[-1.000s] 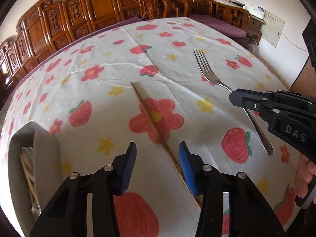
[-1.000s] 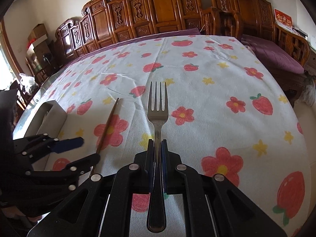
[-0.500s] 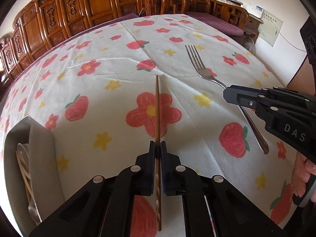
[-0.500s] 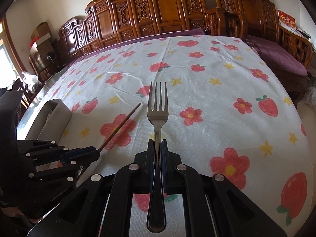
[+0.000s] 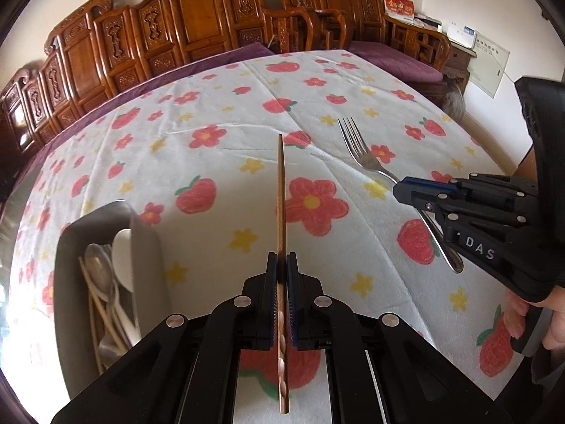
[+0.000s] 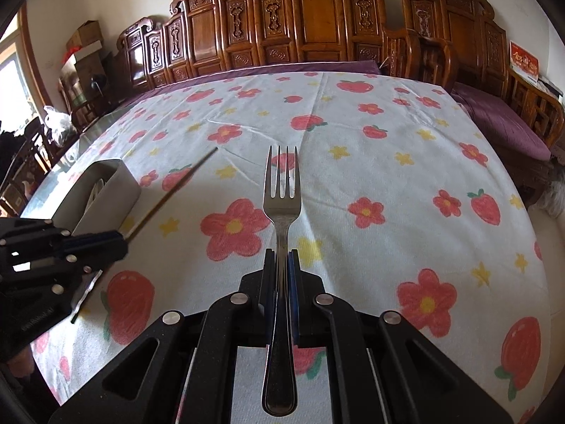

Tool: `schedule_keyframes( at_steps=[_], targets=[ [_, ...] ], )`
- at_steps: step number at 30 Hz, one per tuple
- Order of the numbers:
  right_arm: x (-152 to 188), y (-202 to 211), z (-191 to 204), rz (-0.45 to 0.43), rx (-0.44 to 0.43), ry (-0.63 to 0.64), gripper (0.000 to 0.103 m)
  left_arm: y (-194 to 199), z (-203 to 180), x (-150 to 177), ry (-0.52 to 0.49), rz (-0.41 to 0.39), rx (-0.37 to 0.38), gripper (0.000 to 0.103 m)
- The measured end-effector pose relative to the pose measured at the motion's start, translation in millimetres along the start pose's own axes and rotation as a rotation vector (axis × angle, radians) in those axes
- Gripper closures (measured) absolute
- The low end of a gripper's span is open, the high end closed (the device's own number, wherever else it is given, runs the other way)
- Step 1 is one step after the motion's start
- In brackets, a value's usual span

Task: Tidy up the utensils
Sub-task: 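Grasp a wooden chopstick with the left gripper while the right gripper holds the fork, then carry the chopstick into the metal tray and open the left gripper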

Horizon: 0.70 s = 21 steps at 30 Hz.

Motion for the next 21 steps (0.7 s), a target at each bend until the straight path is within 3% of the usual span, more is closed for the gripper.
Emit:
schedule_keyframes(
  at_steps=[21],
  targets=[
    [8, 8, 57, 0.011, -0.036, 0.102, 0.094, 65, 56, 20, 0.066, -0.066, -0.063, 0.099]
  ],
)
Point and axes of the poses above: each gripper's, at about its wrist camera, not at the fingertips, and y roughly against the way its jaws point, z to its left, x to its underside, the point moved 1 cm from there along -y, roughly the way its jaws point, and after that the axes turned 4 degrees about y, right-handed, at the moved point
